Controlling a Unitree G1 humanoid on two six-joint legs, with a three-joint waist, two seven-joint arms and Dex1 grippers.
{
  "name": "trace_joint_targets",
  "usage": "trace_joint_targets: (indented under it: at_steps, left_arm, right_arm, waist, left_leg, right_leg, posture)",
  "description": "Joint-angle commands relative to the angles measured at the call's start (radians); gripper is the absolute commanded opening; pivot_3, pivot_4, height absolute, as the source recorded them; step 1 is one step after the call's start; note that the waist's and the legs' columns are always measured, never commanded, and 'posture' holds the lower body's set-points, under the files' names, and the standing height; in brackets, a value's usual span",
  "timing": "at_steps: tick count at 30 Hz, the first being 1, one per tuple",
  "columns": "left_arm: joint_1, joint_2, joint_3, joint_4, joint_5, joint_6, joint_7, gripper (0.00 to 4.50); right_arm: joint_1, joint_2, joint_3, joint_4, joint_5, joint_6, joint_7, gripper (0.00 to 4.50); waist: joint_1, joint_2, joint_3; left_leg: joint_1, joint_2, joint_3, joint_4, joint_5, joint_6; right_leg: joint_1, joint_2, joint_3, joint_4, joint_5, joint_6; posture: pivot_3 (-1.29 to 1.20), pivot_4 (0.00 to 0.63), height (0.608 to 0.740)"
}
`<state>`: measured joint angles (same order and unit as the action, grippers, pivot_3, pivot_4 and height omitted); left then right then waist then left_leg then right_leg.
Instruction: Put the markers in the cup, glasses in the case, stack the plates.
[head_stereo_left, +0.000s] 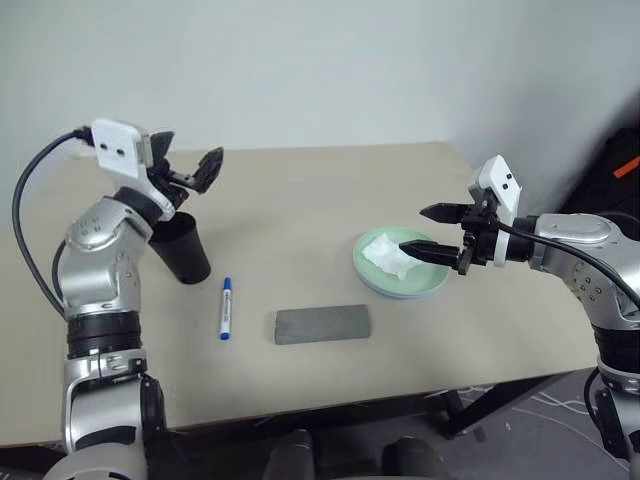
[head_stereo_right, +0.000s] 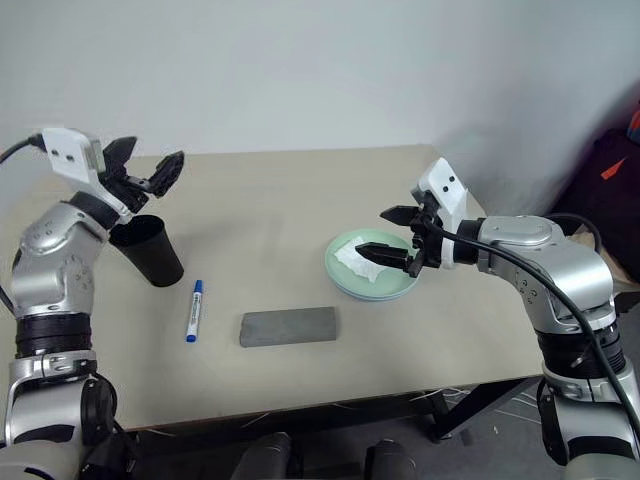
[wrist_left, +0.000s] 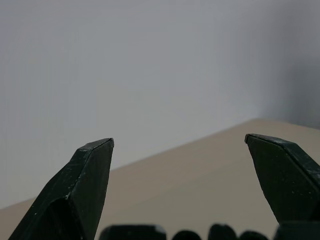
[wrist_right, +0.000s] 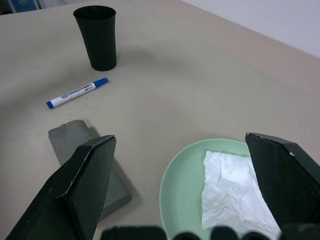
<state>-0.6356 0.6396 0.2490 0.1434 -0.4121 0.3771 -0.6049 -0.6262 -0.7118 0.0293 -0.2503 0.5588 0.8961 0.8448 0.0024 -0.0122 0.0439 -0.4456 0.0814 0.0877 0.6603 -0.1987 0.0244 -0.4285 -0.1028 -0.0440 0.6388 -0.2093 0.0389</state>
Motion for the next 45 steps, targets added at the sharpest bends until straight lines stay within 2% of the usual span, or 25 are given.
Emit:
trace_joint_targets:
  at_steps: [1, 4, 6, 9, 13, 16, 20, 26, 31, 43, 45]
  left_arm:
    - [0.03, 0.056, -0.048, -0.236, -0.103, 0.202, -0.071, 4.47]
    - [0.094, 0.146, -0.092, -0.382, -0.141, 0.391, -0.099, 4.47]
    - [0.136, 0.2, -0.115, -0.412, -0.124, 0.46, -0.1, 4.47]
    - [0.149, 0.228, -0.129, -0.397, -0.11, 0.548, -0.072, 4.47]
    - [0.132, 0.231, -0.156, -0.377, -0.111, 0.76, -0.004, 4.47]
    - [0.099, 0.18, -0.167, -0.359, -0.082, 0.912, 0.103, 4.47]
    - [0.043, 0.044, -0.167, -0.287, 0.05, 1.06, 0.334, 4.47]
    - [0.003, -0.117, -0.145, -0.259, 0.133, 1.202, 0.465, 4.47]
    - [0.009, -0.179, -0.143, -0.244, 0.166, 1.237, 0.53, 4.47]
    - [0.015, -0.232, -0.109, -0.21, 0.196, 1.237, 0.606, 4.47]
    - [0.019, -0.245, -0.105, -0.208, 0.198, 1.237, 0.616, 4.08]
  right_arm:
    - [-0.025, 0.003, -0.02, -0.033, 0.014, -0.007, -0.002, 4.5]
    - [-0.029, 0.005, -0.018, -0.03, 0.012, -0.009, 0.002, 4.5]
    - [-0.041, 0.015, -0.02, -0.016, 0.005, -0.012, -0.009, 4.5]
    - [-0.056, 0.026, -0.021, 0.005, -0.003, -0.011, -0.022, 4.5]
    - [-0.068, 0.025, -0.013, 0.02, -0.011, -0.017, -0.015, 4.5]
    - [-0.074, 0.025, -0.01, 0.03, -0.016, -0.022, -0.012, 4.5]
    - [-0.078, 0.027, -0.004, 0.038, -0.02, -0.026, -0.01, 4.5]
    - [-0.086, 0.026, 0.004, 0.047, -0.024, -0.028, -0.008, 4.5]
    - [-0.09, 0.021, 0.006, 0.048, -0.026, -0.024, -0.006, 4.5]
    - [-0.083, 0.021, 0.003, 0.036, -0.023, -0.018, -0.013, 4.5]
    - [-0.082, 0.02, 0.004, 0.035, -0.025, -0.02, -0.013, 4.5]
  waist:
    - [-0.002, 0.0, 0.0]
    - [-0.004, 0.001, 0.0]
    - [-0.005, 0.001, 0.001]
    - [-0.004, 0.003, 0.001]
    - [0.002, 0.002, 0.001]
    - [0.002, 0.002, 0.001]
    - [0.002, 0.002, 0.001]
    - [0.002, 0.002, 0.001]
    - [0.001, 0.002, 0.001]
    - [0.001, 0.002, 0.001]
    - [0.002, 0.002, 0.001]
  left_leg:
    - [0.0, 0.0, 0.0, 0.0, 0.0, 0.0]
    - [0.0, 0.0, 0.0, 0.0, 0.0, 0.0]
    - [0.001, 0.0, 0.0, -0.001, 0.0, 0.0]
    - [0.001, 0.0, 0.0, -0.001, 0.0, 0.0]
    - [0.001, 0.0, 0.0, 0.0, 0.0, 0.0]
    - [0.0, 0.0, 0.0, 0.0, 0.0, 0.0]
    - [0.001, 0.0, 0.0, 0.0, 0.0, 0.0]
    - [0.0, 0.0, 0.0, 0.0, 0.0, 0.0]
    - [0.001, 0.0, -0.001, 0.0, 0.0, 0.0]
    - [0.001, 0.0, -0.001, 0.0, 0.0, 0.0]
    - [0.001, 0.0, -0.001, 0.0, 0.0, 0.0]
  right_leg:
    - [0.0, 0.0, 0.0, 0.0, 0.0, 0.0]
    - [0.0, 0.0, 0.001, 0.0, 0.0, 0.0]
    - [0.0, 0.0, 0.001, 0.0, 0.0, 0.0]
    - [-0.001, 0.0, 0.001, 0.0, 0.0, 0.0]
    - [-0.002, 0.0, 0.0, 0.0, 0.0, 0.0]
    - [-0.002, 0.0, 0.0, -0.001, 0.0, 0.0]
    - [0.0, 0.0, 0.0, 0.0, 0.0, 0.0]
    - [0.0, 0.001, 0.001, 0.0, 0.0, 0.0]
    - [0.0, 0.001, 0.001, 0.0, 0.0, 0.0]
    - [0.0, 0.0, 0.001, 0.0, 0.0, 0.0]
    - [0.0, 0.0, 0.001, 0.0, 0.0, 0.0]
  posture:
    - [0.0, 0.0, 0.74]
    - [0.0, 0.0, 0.74]
    - [0.0, 0.0, 0.74]
    - [0.0, 0.0, 0.74]
    - [0.0, 0.0, 0.74]
    - [0.0, 0.0, 0.74]
    - [0.0, 0.0, 0.74]
    - [0.0, 0.0, 0.74]
    - [0.0, 0.0, 0.74]
    - [0.0, 0.0, 0.74]
    - [0.0, 0.0, 0.74]
